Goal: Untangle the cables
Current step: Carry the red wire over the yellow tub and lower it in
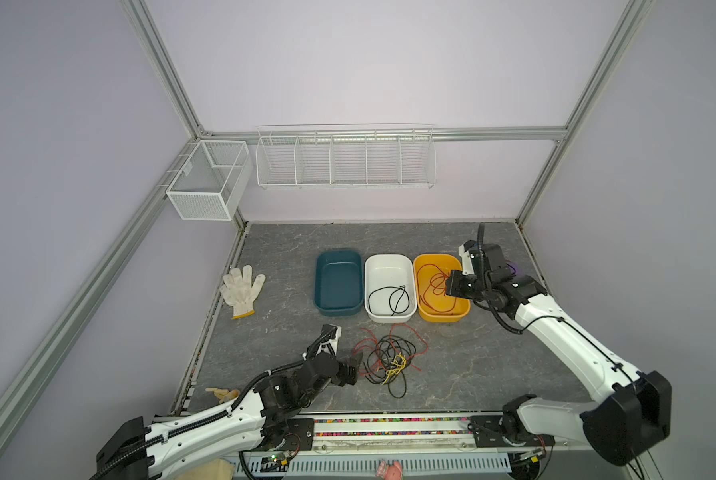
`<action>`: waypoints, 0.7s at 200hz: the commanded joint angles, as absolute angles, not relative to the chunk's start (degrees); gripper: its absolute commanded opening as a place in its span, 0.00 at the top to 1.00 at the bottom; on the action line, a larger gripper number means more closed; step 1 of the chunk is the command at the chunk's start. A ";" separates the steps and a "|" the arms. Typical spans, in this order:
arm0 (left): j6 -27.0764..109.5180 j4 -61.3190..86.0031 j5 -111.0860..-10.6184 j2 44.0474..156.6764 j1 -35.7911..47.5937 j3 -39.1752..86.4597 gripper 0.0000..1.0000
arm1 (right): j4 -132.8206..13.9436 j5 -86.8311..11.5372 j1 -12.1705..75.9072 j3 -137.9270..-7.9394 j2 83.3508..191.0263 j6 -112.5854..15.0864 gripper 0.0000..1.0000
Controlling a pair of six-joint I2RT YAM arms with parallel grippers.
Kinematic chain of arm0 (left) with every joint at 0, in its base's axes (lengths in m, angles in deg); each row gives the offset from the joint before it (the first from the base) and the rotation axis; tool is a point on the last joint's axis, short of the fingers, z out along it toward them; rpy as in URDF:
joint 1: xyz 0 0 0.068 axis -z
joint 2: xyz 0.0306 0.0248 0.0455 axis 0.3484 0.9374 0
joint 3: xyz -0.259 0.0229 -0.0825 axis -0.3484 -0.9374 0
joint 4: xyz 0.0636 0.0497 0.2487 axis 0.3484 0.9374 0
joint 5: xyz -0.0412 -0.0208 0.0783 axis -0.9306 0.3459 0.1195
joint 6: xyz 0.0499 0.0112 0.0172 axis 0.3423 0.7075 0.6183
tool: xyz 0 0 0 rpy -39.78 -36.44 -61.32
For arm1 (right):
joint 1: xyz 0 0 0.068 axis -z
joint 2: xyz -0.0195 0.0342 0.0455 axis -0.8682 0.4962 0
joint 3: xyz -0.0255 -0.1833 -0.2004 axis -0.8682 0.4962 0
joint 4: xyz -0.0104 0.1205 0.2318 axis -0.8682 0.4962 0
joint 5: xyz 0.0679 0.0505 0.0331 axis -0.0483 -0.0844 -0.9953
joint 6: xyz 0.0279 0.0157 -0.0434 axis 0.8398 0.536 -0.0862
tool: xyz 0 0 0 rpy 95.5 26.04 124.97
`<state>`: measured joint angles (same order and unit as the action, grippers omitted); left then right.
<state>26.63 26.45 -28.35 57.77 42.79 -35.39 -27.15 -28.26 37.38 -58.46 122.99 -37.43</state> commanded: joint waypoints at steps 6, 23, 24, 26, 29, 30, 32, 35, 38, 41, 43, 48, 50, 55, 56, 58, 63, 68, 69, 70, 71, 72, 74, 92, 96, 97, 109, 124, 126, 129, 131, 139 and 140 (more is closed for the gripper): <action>27.02 25.39 -27.93 57.59 43.07 -35.97 0.00 | -28.74 -32.26 38.19 -57.97 125.01 -36.18 0.93; 26.97 25.35 -27.97 57.66 43.01 -35.97 0.00 | -28.64 -33.17 38.50 -57.99 126.24 -36.04 0.93; 27.02 25.35 -27.99 57.67 43.04 -35.97 0.00 | -28.63 -33.20 38.47 -57.99 126.36 -36.04 0.93; 27.05 25.35 -28.01 57.68 43.06 -35.97 0.00 | -28.56 -33.26 38.57 -57.99 126.48 -35.97 0.94; 27.06 25.35 -27.95 57.68 43.07 -35.97 0.00 | -28.59 -33.39 38.55 -57.99 126.71 -35.95 0.93; 27.06 25.35 -27.94 57.68 43.07 -35.97 0.00 | -28.56 -33.39 38.59 -57.99 126.72 -35.95 0.94; 27.02 25.35 -27.97 57.68 43.02 -35.97 0.00 | -28.54 -33.44 38.60 -57.99 126.84 -35.95 0.93; 27.07 25.35 -27.98 57.68 43.06 -35.97 0.00 | -28.48 -33.52 38.74 -58.06 127.01 -35.95 0.93; 27.09 25.35 -28.01 57.64 43.06 -35.97 0.00 | -28.45 -33.58 38.72 -58.04 127.26 -35.87 0.94; 27.07 25.35 -27.99 57.68 43.09 -35.97 0.00 | -28.30 -33.65 38.86 -58.08 127.42 -35.88 0.94; 27.04 25.35 -28.01 57.68 43.07 -35.97 0.00 | -28.23 -33.70 38.84 -58.08 127.52 -35.87 0.94; 27.05 25.37 -28.00 57.68 43.07 -35.97 0.00 | -28.15 -33.76 38.89 -58.08 127.83 -35.86 0.93; 27.02 25.36 -28.01 57.68 43.02 -35.97 0.00 | -28.13 -33.75 38.94 -58.12 127.88 -35.86 0.93; 27.04 25.35 -28.01 57.68 43.06 -35.97 0.00 | -27.99 -33.79 39.00 -58.17 128.20 -35.82 0.93; 27.05 25.35 -28.01 57.68 43.06 -35.97 0.00 | -27.91 -33.81 38.99 -58.21 128.25 -35.80 0.93; 27.02 25.35 -28.01 57.68 43.07 -35.97 0.00 | -27.85 -33.85 39.05 -58.18 128.39 -35.78 0.94; 27.06 25.35 -28.06 57.68 43.07 -35.97 0.00 | -27.75 -33.92 39.20 -58.25 128.75 -35.77 0.94; 27.06 25.35 -28.01 57.67 43.06 -35.97 0.00 | -27.55 -34.00 39.18 -58.30 129.01 -35.78 0.93; 27.06 25.35 -28.01 57.68 43.07 -35.97 0.00 | -27.51 -34.05 39.25 -58.32 129.10 -35.78 0.94; 26.93 25.35 -28.01 57.68 43.02 -35.97 0.00 | -27.49 -34.07 39.25 -58.33 129.19 -35.78 0.93; 27.00 25.35 -27.97 57.68 43.05 -35.97 0.00 | -27.48 -34.09 39.25 -58.34 129.28 -35.78 0.94; 27.03 25.35 -27.99 57.68 43.01 -35.97 0.00 | -27.48 -34.09 39.25 -58.34 129.32 -35.78 0.93; 27.04 25.35 -27.99 57.66 43.05 -35.97 0.00 | -27.48 -34.14 39.25 -58.36 129.40 -35.78 0.93; 27.06 25.35 -28.01 57.67 43.07 -35.97 0.00 | -27.15 -34.36 39.53 -58.21 130.50 -35.71 0.93; 27.06 25.35 -28.01 57.68 43.07 -35.97 0.00 | -27.21 -34.44 39.57 -58.17 130.66 -35.71 0.93; 27.06 25.35 -28.01 57.64 43.07 -35.97 0.00 | -27.21 -34.45 39.54 -58.17 130.72 -35.70 0.93; 27.01 25.35 -28.00 57.67 43.06 -35.97 0.00 | -27.16 -34.54 39.69 -57.93 131.19 -35.68 0.93; 27.06 25.33 -27.97 57.68 43.04 -35.97 0.00 | -27.27 -34.86 39.80 -57.64 131.72 -35.60 0.94; 27.04 25.35 -28.00 57.64 43.06 -35.97 0.00 | -27.29 -34.93 39.89 -57.60 131.78 -35.60 0.93; 27.02 25.35 -28.00 57.68 43.02 -35.97 0.00 | -27.42 -35.01 39.91 -57.49 131.89 -35.60 0.94; 26.99 25.35 -28.01 57.68 43.06 -35.97 0.00 | -27.46 -35.05 39.94 -57.43 131.93 -35.60 0.94; 27.04 25.35 -27.99 57.68 43.06 -35.97 0.00 | -27.81 -35.15 39.92 -57.21 132.06 -35.61 0.94; 27.05 25.35 -28.00 57.68 43.07 -35.97 0.00 | -27.82 -35.15 39.89 -57.20 132.08 -35.60 0.93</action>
